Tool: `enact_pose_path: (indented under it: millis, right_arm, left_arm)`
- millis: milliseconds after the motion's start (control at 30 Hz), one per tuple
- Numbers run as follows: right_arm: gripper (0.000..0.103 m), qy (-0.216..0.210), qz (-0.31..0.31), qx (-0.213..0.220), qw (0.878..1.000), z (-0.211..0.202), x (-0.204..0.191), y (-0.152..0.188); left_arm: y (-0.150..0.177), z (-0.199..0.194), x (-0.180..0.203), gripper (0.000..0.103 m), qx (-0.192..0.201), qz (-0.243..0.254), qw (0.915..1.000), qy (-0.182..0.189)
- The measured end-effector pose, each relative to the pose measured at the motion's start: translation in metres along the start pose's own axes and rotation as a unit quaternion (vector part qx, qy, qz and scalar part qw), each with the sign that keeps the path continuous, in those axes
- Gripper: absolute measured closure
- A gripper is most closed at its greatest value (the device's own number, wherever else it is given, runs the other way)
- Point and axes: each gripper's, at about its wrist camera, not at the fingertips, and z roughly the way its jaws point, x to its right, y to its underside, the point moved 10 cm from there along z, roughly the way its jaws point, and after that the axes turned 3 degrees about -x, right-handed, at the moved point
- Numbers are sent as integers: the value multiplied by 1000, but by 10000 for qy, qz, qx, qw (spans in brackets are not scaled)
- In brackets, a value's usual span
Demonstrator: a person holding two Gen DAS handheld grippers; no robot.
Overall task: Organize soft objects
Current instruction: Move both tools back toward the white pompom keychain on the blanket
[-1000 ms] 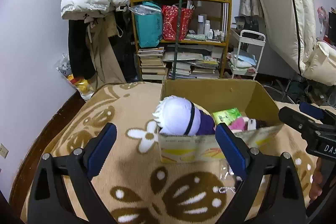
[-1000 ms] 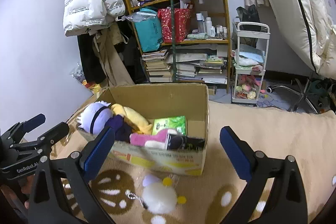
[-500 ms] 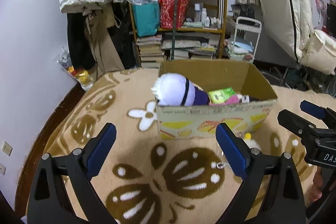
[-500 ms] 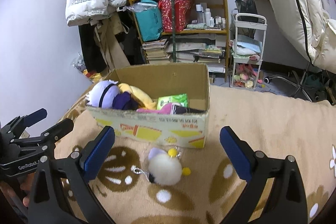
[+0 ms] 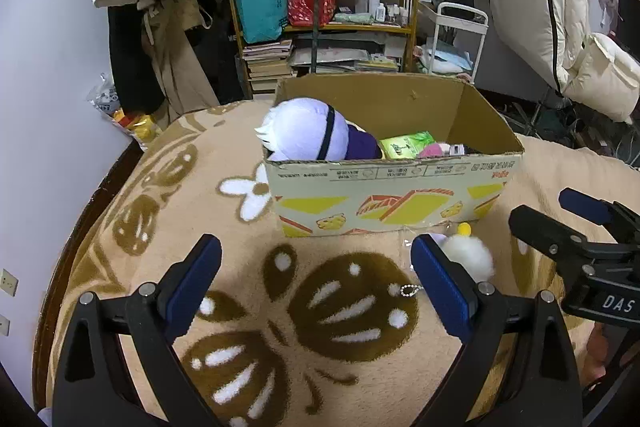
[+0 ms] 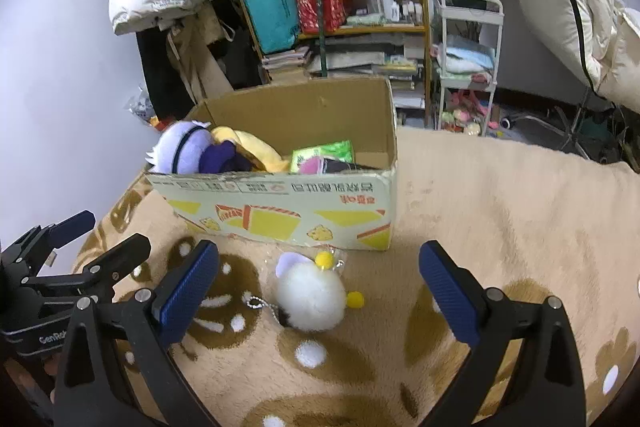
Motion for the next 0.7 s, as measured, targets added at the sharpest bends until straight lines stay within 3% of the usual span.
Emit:
enact_pose_path:
  millis: [300,700]
  right_arm:
    - [0,-36,172,-363,9992,22,5,9]
    - [0,-97,238,-643,9976,38,6,17]
  left_arm:
    - [8,21,4,8,-344,-48,9993,122]
    - [5,44,2,8,-480,-166,9986,133]
